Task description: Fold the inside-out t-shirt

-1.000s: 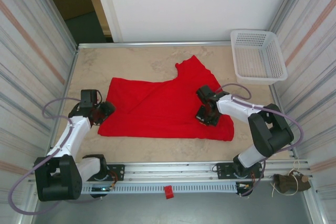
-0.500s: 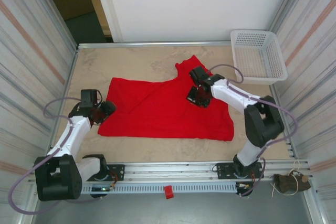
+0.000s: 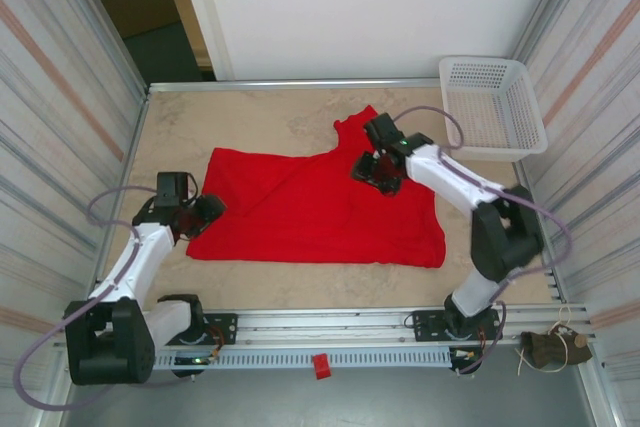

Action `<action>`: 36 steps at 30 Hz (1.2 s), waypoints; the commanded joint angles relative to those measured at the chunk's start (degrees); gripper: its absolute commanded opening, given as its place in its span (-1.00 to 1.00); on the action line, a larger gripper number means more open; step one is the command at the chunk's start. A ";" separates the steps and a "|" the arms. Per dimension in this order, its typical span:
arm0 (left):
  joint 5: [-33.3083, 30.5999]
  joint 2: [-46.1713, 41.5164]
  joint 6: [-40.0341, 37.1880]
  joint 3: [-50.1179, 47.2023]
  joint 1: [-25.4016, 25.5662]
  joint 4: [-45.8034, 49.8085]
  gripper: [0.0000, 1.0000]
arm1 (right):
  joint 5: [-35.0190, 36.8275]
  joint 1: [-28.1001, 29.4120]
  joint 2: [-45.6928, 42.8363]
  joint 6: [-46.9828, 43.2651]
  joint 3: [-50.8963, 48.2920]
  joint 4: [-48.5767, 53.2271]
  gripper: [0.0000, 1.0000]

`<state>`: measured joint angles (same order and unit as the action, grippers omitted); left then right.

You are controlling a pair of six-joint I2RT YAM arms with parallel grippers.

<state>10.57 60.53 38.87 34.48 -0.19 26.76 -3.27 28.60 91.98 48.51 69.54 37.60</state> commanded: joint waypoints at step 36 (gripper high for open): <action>-10.59 4.38 9.55 -7.16 0.51 3.02 0.09 | 5.60 -22.95 -42.70 18.02 -41.74 18.90 -1.00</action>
<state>6.07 66.28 46.98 28.12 1.10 24.10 1.43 7.03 51.18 65.41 28.69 51.70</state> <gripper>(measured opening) 0.544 0.042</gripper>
